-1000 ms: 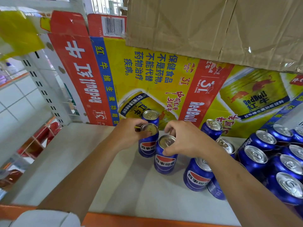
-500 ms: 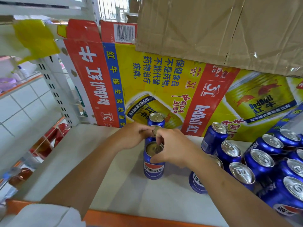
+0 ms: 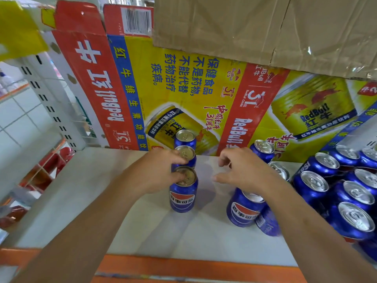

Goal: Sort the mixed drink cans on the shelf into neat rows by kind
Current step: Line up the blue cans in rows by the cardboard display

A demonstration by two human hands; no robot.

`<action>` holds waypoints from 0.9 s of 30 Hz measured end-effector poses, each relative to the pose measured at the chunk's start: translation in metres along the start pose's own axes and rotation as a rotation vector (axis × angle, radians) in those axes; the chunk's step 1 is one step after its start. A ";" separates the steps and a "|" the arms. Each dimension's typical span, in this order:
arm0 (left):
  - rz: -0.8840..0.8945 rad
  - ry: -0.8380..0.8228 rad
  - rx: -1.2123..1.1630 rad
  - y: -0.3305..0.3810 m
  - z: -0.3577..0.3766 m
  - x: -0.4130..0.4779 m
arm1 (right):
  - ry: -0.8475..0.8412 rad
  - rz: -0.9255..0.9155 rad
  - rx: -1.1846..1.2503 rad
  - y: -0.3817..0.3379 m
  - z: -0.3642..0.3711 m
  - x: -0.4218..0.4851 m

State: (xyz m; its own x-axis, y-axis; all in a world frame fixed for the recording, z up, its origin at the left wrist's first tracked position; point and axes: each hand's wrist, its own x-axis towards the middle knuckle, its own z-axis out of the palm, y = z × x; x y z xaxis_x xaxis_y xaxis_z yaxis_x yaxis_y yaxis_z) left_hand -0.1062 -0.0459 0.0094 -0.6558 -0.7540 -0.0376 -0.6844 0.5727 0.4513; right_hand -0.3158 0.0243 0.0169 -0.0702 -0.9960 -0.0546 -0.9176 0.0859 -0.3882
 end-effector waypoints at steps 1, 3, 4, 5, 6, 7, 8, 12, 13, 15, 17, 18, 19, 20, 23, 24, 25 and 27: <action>-0.010 0.018 0.024 0.005 0.000 -0.001 | 0.001 0.016 -0.029 0.004 -0.001 -0.002; -0.023 -0.003 0.080 0.017 0.001 -0.002 | -0.022 0.043 -0.065 0.011 0.000 -0.006; -0.027 -0.027 0.129 0.022 0.002 -0.002 | -0.044 0.054 -0.087 0.014 -0.001 -0.008; -0.031 -0.045 0.182 0.027 0.004 -0.003 | -0.071 0.066 -0.106 0.017 -0.002 -0.010; -0.037 -0.060 0.226 0.031 0.006 -0.003 | -0.101 0.074 -0.111 0.020 -0.003 -0.012; -0.041 -0.065 0.249 0.033 0.008 -0.003 | -0.132 0.080 -0.100 0.023 -0.004 -0.015; -0.051 -0.066 0.250 0.035 0.009 -0.003 | -0.159 0.080 -0.080 0.025 -0.005 -0.018; -0.088 -0.027 0.187 0.038 0.010 -0.003 | -0.206 0.054 -0.081 0.033 -0.010 -0.029; -0.090 -0.022 0.203 0.038 0.008 -0.002 | -0.216 0.049 -0.091 0.034 -0.012 -0.032; -0.100 -0.018 0.217 0.040 0.005 -0.001 | -0.232 0.036 -0.120 0.037 -0.016 -0.036; -0.109 -0.014 0.212 0.043 0.004 -0.001 | -0.210 0.014 -0.114 0.037 -0.018 -0.039; -0.106 -0.012 0.223 0.044 0.005 -0.001 | -0.180 0.000 -0.100 0.037 -0.019 -0.039; -0.101 -0.009 0.238 0.046 0.006 -0.002 | -0.145 -0.018 -0.086 0.036 -0.019 -0.037; -0.098 -0.006 0.249 0.047 0.007 -0.002 | -0.118 -0.037 -0.071 0.035 -0.018 -0.035; -0.107 -0.003 0.254 0.048 0.008 -0.002 | -0.064 -0.074 -0.010 0.033 -0.008 -0.029; -0.114 -0.005 0.254 0.048 0.008 -0.001 | -0.052 -0.080 0.018 0.033 -0.004 -0.027; -0.121 -0.008 0.257 0.048 0.008 -0.001 | -0.049 -0.085 0.046 0.034 -0.002 -0.026; -0.124 -0.011 0.266 0.048 0.007 0.001 | -0.077 -0.097 0.081 0.039 -0.002 -0.024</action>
State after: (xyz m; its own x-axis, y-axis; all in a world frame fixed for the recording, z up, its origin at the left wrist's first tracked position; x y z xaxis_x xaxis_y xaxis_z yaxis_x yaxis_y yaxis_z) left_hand -0.1416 -0.0166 0.0243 -0.5640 -0.8210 -0.0882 -0.8183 0.5415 0.1927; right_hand -0.3505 0.0517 0.0051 0.0500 -0.9953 -0.0825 -0.8836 -0.0056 -0.4681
